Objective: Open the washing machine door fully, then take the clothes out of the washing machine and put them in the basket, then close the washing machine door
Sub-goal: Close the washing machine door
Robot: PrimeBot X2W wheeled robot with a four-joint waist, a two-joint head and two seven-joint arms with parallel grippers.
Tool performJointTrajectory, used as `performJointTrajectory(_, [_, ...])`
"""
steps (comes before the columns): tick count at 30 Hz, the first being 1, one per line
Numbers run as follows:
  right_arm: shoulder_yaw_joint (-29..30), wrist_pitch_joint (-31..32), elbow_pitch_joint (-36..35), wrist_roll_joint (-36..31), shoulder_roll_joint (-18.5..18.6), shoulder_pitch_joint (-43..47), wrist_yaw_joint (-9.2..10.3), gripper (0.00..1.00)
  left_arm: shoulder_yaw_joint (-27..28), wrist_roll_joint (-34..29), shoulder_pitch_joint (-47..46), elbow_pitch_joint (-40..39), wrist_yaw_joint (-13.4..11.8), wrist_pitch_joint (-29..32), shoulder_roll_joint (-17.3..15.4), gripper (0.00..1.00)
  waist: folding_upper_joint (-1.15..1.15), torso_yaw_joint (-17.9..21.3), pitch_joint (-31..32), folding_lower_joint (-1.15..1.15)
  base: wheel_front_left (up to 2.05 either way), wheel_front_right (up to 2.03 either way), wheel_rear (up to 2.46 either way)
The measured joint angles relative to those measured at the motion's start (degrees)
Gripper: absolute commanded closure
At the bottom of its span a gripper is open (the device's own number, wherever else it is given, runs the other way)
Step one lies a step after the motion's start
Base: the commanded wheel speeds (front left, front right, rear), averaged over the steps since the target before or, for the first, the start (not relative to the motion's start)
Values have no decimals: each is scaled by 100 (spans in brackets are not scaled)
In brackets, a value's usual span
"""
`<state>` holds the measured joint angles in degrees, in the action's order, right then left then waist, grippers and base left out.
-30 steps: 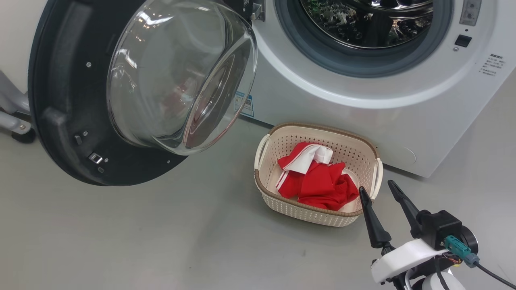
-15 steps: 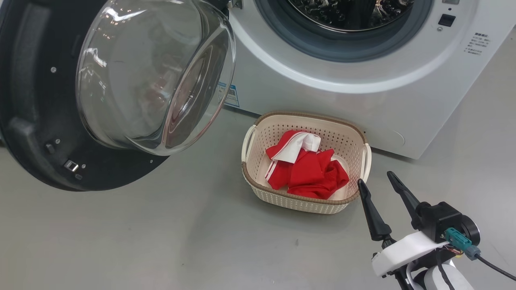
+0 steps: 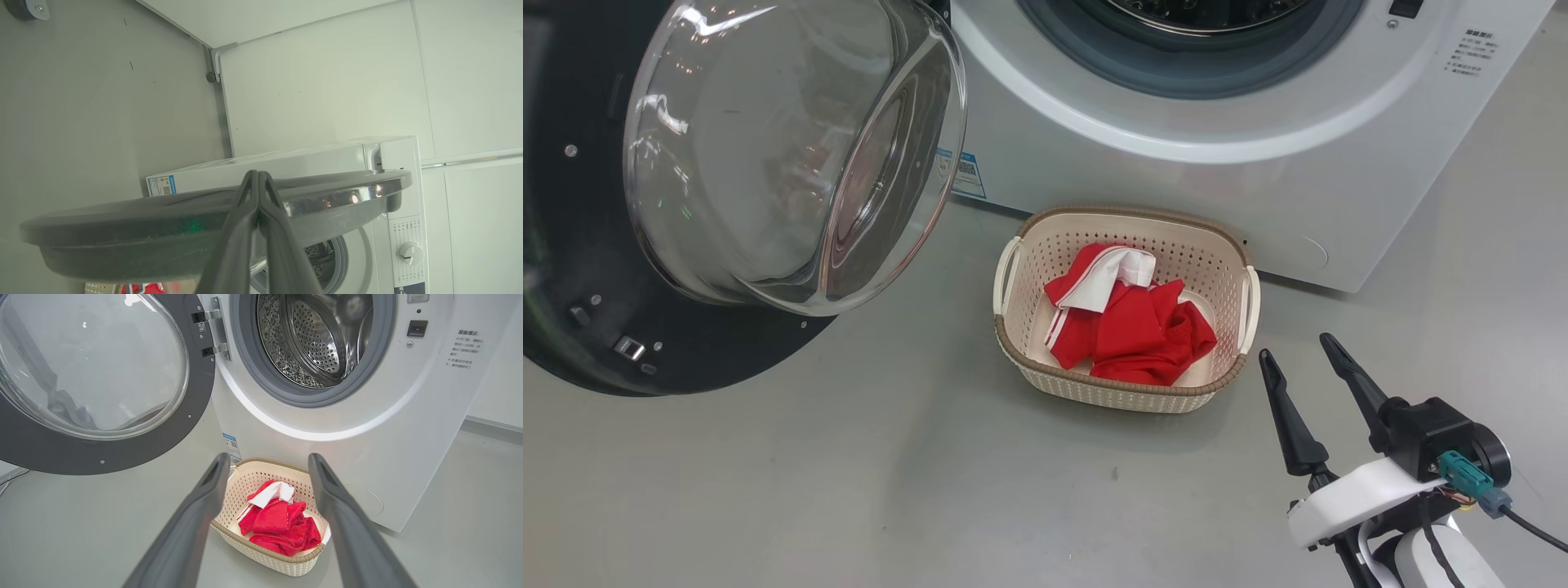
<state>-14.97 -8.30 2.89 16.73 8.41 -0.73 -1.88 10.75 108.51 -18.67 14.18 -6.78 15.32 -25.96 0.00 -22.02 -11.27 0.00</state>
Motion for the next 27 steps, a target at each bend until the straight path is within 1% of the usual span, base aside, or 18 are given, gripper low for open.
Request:
performJointTrajectory(12, [21, 25, -56, 0, 25, -2, 1, 0, -147, 34, -233, 277, 10, 337, -5, 100, 0, -27, -72, 0, 0, 0, 0])
performJointTrajectory(15, [31, 25, -62, 0, 31, -9, 1, 0, -165, 49, -269, 332, 63, 450, -7, 100, 0, -41, -84, 0, 0, 0, 0])
performJointTrajectory(19, [42, 25, -62, 0, 42, -36, 1, 0, -182, 98, -291, 356, 238, 641, -7, 100, 0, -56, -85, 0, 0, 0, 0])
performJointTrajectory(27, [51, 25, -63, 0, 44, -41, 2, 0, -368, 370, -304, 348, 459, 1180, 2, 100, 0, -66, -49, 0, 0, 0, 0])
